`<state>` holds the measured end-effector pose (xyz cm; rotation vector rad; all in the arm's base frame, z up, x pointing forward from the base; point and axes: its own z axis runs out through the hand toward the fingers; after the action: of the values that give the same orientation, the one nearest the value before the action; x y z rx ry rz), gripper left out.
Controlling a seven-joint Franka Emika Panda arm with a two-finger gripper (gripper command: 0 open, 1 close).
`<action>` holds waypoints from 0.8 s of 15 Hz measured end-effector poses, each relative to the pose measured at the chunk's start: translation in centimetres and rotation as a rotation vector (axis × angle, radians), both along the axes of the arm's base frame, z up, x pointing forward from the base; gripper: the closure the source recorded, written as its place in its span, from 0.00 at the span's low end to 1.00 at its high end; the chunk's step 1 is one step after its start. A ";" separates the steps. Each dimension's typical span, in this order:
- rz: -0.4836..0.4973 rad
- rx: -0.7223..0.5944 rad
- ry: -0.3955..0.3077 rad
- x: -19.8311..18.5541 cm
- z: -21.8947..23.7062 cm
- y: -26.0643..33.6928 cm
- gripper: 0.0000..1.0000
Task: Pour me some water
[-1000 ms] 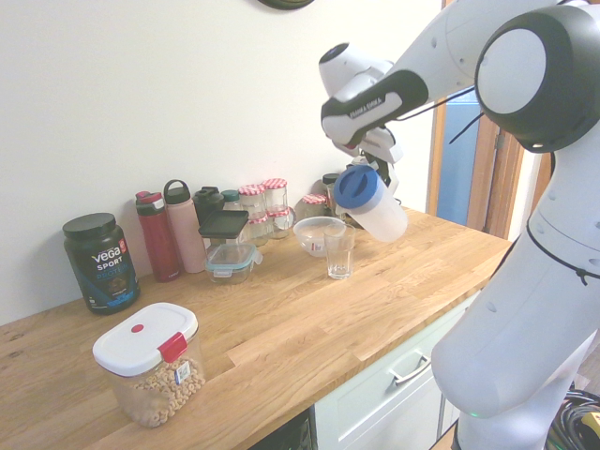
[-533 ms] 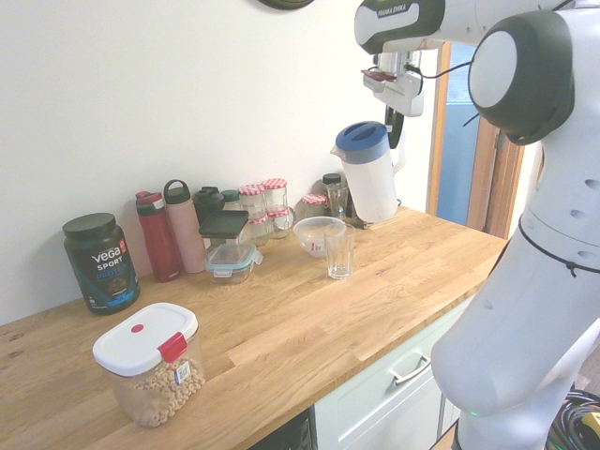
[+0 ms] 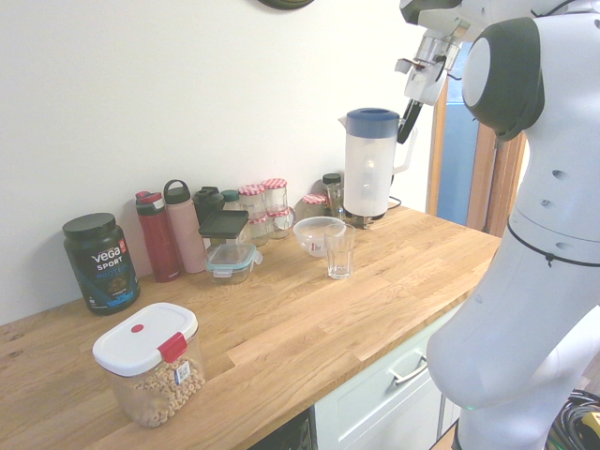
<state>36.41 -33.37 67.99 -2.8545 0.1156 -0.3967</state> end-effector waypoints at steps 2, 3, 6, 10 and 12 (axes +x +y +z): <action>-0.125 -0.021 0.057 -0.9 1.1 1.7 1.00; -0.167 -0.032 0.084 -1.3 1.5 3.4 1.00; -0.222 -0.037 0.115 -4.5 2.7 9.1 1.00; -0.247 -0.029 0.115 -7.3 2.0 17.3 1.00; -0.255 -0.036 0.111 -6.6 -0.2 23.3 1.00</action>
<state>29.85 -10.05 67.76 -2.9039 0.5014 -0.2911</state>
